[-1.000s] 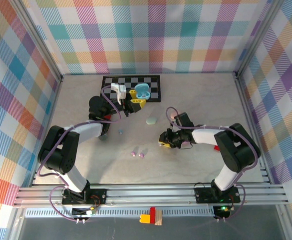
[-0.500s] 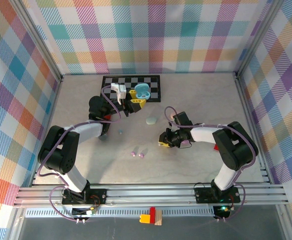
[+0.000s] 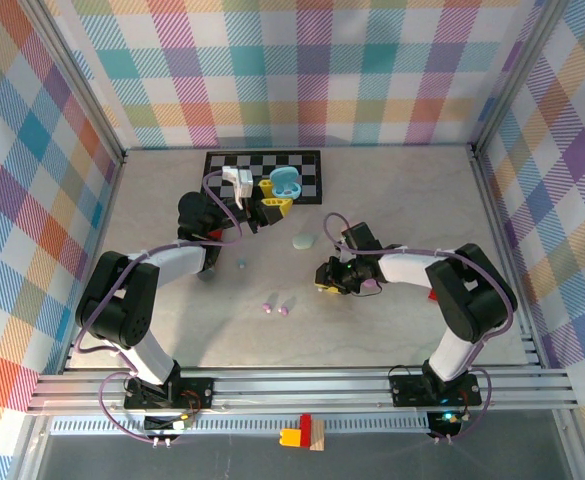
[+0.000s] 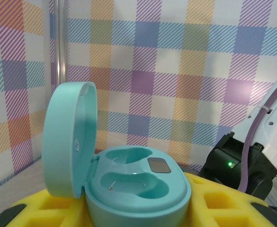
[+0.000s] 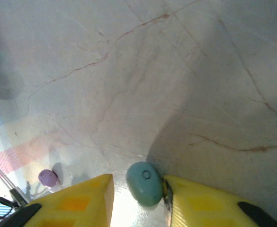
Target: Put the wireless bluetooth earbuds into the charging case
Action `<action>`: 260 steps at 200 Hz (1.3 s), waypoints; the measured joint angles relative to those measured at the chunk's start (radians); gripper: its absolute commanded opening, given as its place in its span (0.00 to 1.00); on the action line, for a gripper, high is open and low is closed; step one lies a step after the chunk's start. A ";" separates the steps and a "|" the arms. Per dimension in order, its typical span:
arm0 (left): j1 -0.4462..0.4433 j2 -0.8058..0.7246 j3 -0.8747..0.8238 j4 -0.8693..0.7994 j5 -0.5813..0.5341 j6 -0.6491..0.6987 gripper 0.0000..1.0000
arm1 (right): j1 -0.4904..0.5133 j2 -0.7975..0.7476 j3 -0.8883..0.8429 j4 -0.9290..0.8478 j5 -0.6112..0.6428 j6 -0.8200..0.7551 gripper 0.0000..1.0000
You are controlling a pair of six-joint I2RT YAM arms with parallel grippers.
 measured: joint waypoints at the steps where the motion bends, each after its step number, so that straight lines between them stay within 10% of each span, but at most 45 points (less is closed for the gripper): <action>1: 0.000 0.000 0.000 0.000 0.000 0.000 0.39 | 0.000 -0.001 0.000 -0.002 0.000 -0.001 0.41; 163: 0.000 0.000 0.000 0.000 0.003 0.000 0.39 | -0.002 0.029 0.041 -0.014 -0.022 -0.072 0.44; 260: 0.000 0.000 0.000 0.000 0.003 0.000 0.39 | -0.003 0.039 0.003 0.045 -0.081 -0.045 0.26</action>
